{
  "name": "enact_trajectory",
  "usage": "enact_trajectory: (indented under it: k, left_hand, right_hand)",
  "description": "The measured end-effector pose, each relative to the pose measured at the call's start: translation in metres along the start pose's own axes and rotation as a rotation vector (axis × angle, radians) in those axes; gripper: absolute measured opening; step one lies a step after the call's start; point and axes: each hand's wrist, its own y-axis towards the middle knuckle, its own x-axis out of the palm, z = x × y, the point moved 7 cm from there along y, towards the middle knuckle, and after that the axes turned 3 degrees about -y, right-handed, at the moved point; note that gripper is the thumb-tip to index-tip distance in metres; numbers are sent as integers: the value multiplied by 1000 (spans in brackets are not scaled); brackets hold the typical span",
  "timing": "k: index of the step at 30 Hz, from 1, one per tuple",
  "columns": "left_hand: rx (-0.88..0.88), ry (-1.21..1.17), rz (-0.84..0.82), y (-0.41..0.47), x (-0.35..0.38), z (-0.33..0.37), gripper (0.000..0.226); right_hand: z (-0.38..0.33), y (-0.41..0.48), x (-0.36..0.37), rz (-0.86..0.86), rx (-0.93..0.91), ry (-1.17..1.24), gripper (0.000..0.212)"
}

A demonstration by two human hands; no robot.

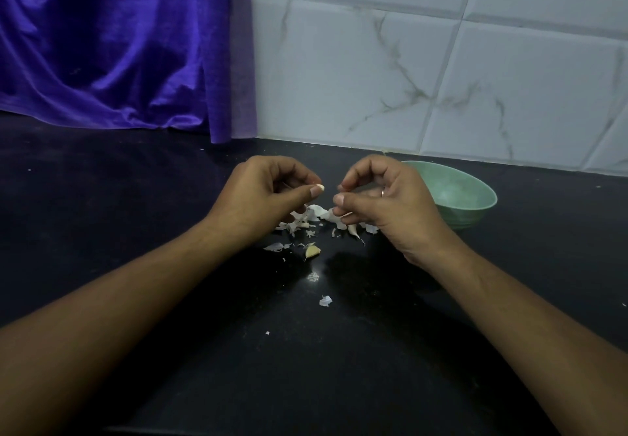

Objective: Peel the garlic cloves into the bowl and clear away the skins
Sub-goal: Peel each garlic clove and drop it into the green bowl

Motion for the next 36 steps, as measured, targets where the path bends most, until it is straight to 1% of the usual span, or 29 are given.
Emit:
enact_trajectory:
  k: [2, 3, 5, 6, 7, 8, 9, 11, 13, 14, 15, 20, 24, 27, 30, 33, 36]
  left_hand:
    - [-3, -5, -4, 0, 1, 0, 7]
    - [-2, -7, -8, 0, 1, 0, 8]
    - [-8, -28, -10, 1, 0, -1, 10]
    - [-11, -40, -11, 1, 0, -1, 11]
    - [-10, -47, -13, 1, 0, -1, 12]
    - [-10, -53, -15, 0, 0, -1, 12]
    - [-14, -64, -14, 1, 0, -2, 13]
    - [-29, -89, -14, 1, 1, -4, 14]
    - [-51, -118, -21, 1, 1, -5, 15]
    - [-64, -142, -30, 1, 2, -5, 16]
    - [-77, -175, -37, 1, 4, -6, 18]
    - [-137, -302, -92, -2, 13, -9, 21]
    - [-160, -331, -121, -2, 14, -10, 23]
    - [-177, -322, -117, -1, 13, -12, 24]
    - [-190, -311, -111, -2, 12, -12, 23]
    - [-187, -289, -117, -3, 12, -11, 21]
    - [-170, -256, -140, -4, 13, -9, 19]
  right_hand:
    - [-1, 1, 1, -7, -31, -52, 22]
    - [-2, 1, 1, -4, -50, -89, 21]
    - [-6, 0, 0, 15, -92, -185, 7]
    - [-9, 0, -2, 34, -115, -232, 9]
    - [-11, -1, -5, 57, -150, -290, 20]
    - [-13, -1, -6, 75, -187, -345, 26]
    - [-16, 0, -7, 90, -214, -378, 24]
    - [-16, 0, -6, 53, -217, -338, 6]
    - [-13, 0, -1, -3, -184, -275, 29]
    - [-14, -1, 1, -22, -199, -287, 34]
    - [-16, -2, 3, -37, -222, -312, 34]
    - [-19, -5, 10, -69, -273, -299, 18]
    - [-20, -4, 5, -67, -251, -226, 8]
    - [-28, -3, -5, -4, -292, -234, 1]
    - [-39, 0, -30, 140, -351, -311, 6]
    - [-41, 3, -61, 276, -317, -418, 8]
    - [-35, 6, -85, 345, -214, -582, 8]
